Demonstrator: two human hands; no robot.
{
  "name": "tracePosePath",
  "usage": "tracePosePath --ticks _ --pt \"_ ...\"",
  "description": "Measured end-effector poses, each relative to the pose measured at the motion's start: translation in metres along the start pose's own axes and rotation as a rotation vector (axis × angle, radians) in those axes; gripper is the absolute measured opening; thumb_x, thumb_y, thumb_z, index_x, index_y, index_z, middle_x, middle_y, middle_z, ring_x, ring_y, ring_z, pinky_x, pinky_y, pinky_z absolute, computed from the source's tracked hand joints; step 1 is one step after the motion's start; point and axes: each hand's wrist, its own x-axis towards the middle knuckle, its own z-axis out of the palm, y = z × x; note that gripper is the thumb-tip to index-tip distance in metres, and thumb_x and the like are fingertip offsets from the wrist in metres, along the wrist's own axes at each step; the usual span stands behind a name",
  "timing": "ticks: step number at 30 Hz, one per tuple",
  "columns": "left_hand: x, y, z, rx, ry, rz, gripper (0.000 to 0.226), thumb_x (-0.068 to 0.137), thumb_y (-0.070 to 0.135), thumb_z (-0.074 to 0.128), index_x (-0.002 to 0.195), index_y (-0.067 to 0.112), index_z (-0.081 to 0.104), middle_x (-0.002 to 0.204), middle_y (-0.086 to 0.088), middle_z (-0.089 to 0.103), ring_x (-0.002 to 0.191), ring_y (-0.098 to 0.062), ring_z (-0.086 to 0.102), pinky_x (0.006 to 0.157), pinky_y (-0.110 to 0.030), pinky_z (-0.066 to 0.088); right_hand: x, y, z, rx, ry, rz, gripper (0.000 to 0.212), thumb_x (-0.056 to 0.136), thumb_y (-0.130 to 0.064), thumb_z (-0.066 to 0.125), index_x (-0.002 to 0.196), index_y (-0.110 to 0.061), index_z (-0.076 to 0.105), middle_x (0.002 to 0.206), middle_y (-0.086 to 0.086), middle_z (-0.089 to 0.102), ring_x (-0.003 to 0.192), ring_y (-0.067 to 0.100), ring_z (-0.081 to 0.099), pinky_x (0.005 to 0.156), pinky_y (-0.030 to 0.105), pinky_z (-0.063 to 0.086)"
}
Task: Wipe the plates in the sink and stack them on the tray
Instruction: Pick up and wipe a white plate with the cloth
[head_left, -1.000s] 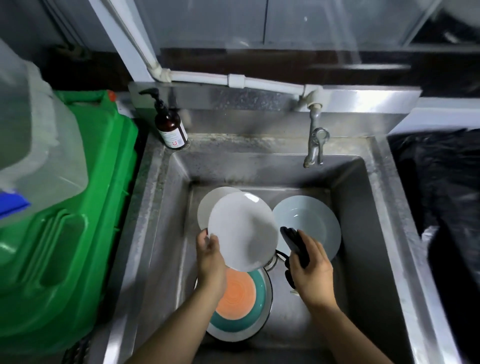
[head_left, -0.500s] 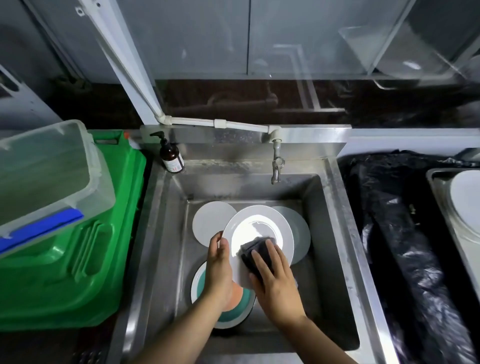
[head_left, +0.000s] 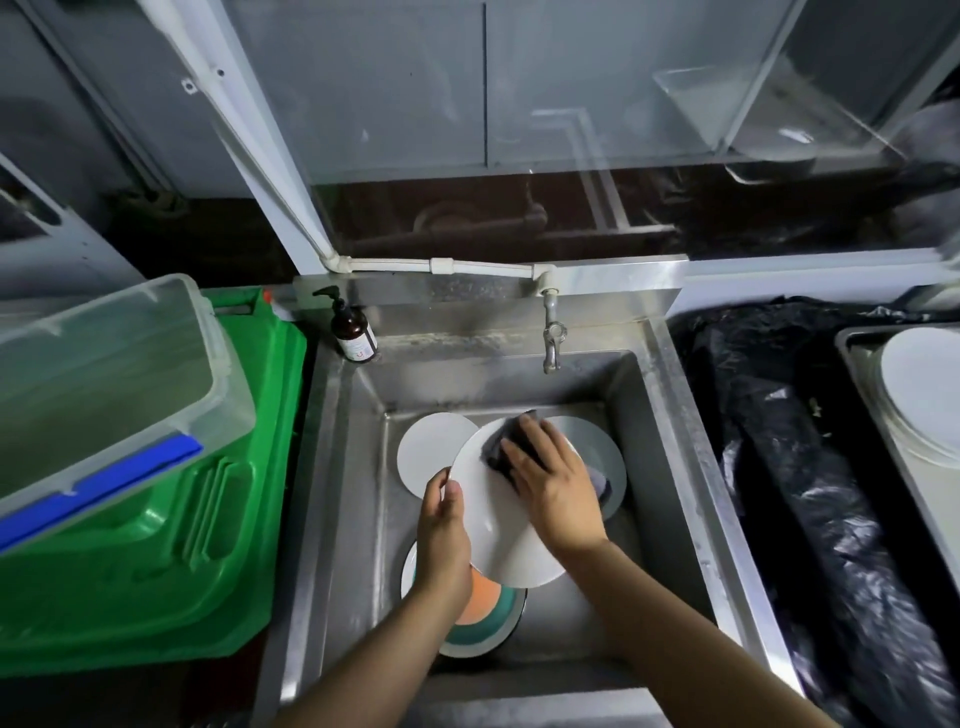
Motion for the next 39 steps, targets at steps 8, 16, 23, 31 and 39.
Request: tracePosePath --ticks 8,16,23,31,39 --pt "0.009 0.01 0.002 -0.008 -0.012 -0.042 0.017 0.109 0.026 0.044 0.114 0.032 0.06 0.112 0.002 0.07 0.104 -0.017 0.067 0.091 -0.038 0.054 -0.025 -0.044 0.016 0.105 0.069 -0.142 0.031 0.1 -0.022 0.055 0.121 -0.004 0.069 0.134 0.015 0.06 0.128 0.036 0.053 0.108 0.049 0.044" --pt "0.006 -0.001 -0.006 0.058 -0.041 -0.05 0.016 0.104 0.033 0.051 0.101 0.044 0.062 0.111 0.001 0.07 0.108 -0.029 0.063 0.096 -0.05 0.05 -0.01 0.013 0.019 0.091 -0.019 0.239 0.029 0.093 -0.013 0.068 0.122 -0.012 0.07 0.142 0.013 0.054 0.125 0.037 0.049 0.101 0.051 0.048" --pt "0.024 0.006 0.008 0.016 0.015 -0.066 0.015 0.107 0.029 0.047 0.105 0.034 0.061 0.113 -0.005 0.069 0.107 -0.028 0.066 0.099 -0.051 0.053 -0.027 -0.036 0.026 0.163 0.018 0.008 0.036 0.103 -0.033 0.049 0.121 -0.011 0.07 0.137 0.015 0.058 0.123 0.036 0.054 0.105 0.043 0.046" --pt "0.031 -0.003 -0.004 -0.026 0.038 -0.112 0.012 0.106 0.035 0.049 0.101 0.038 0.06 0.111 -0.001 0.068 0.099 -0.027 0.066 0.089 -0.048 0.055 -0.021 0.027 0.025 0.04 -0.094 0.235 0.034 0.09 -0.016 0.072 0.123 -0.015 0.07 0.143 0.011 0.054 0.124 0.038 0.052 0.099 0.052 0.051" --pt "0.042 0.006 0.006 -0.06 0.115 -0.066 0.012 0.106 0.034 0.046 0.109 0.031 0.058 0.119 -0.005 0.065 0.108 -0.027 0.062 0.098 -0.047 0.053 -0.051 -0.028 0.026 0.184 -0.14 -0.006 0.034 0.099 -0.029 0.054 0.127 -0.015 0.066 0.147 0.009 0.05 0.126 0.032 0.051 0.105 0.041 0.046"
